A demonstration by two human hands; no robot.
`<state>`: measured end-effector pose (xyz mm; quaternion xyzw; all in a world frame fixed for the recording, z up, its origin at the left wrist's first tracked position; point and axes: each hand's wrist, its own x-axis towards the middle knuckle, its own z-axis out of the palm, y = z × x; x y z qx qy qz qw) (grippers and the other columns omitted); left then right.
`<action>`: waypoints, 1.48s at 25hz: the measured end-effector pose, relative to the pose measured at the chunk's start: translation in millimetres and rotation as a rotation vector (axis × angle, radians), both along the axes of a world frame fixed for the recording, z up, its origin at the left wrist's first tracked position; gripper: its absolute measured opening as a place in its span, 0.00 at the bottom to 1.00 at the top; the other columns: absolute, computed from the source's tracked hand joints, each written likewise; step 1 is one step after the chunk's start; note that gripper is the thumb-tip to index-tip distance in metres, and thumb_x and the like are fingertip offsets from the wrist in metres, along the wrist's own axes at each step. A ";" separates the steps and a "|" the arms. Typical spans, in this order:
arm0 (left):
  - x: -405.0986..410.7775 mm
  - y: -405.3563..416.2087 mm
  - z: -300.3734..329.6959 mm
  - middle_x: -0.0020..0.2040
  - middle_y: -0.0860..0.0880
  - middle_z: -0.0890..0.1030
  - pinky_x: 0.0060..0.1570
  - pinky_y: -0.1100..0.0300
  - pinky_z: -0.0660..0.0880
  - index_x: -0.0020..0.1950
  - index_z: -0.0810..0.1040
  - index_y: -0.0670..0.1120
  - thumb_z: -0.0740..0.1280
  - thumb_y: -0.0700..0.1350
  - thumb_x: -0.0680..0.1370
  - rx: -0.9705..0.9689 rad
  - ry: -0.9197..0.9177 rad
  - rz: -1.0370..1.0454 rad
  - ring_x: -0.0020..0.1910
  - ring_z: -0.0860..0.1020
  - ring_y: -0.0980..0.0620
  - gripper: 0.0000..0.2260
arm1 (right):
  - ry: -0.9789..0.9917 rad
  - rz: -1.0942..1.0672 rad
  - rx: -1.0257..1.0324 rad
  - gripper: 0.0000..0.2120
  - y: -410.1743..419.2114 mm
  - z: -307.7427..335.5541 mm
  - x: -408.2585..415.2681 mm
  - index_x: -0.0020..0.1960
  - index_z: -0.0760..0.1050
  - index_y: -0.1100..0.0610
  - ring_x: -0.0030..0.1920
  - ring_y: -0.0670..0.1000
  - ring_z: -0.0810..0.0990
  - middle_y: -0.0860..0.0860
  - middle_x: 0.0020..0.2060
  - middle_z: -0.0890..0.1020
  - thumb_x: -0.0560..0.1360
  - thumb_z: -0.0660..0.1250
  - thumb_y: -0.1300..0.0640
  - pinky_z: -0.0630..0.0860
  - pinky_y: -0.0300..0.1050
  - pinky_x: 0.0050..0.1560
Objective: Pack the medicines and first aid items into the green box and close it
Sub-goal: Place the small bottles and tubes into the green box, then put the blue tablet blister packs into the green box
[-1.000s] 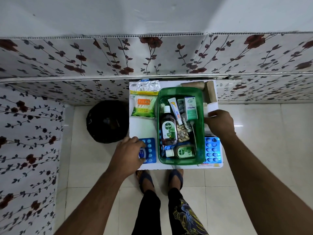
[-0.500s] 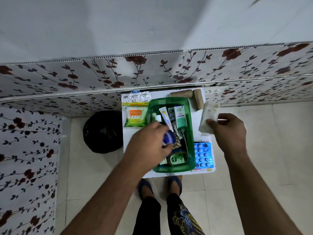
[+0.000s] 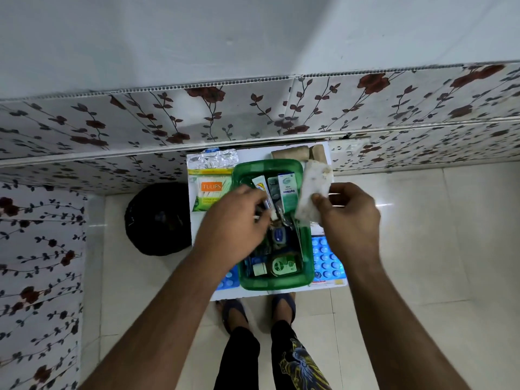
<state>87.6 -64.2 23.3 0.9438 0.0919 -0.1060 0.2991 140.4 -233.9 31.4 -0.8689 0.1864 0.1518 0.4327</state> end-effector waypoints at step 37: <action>-116.0 42.8 -99.3 0.43 0.48 0.75 0.36 0.53 0.71 0.46 0.67 0.50 0.76 0.41 0.68 0.004 0.203 0.371 0.43 0.75 0.45 0.19 | 0.192 0.235 -0.383 0.22 -75.4 -91.6 -59.8 0.60 0.74 0.54 0.46 0.53 0.77 0.53 0.55 0.79 0.69 0.76 0.53 0.70 0.44 0.42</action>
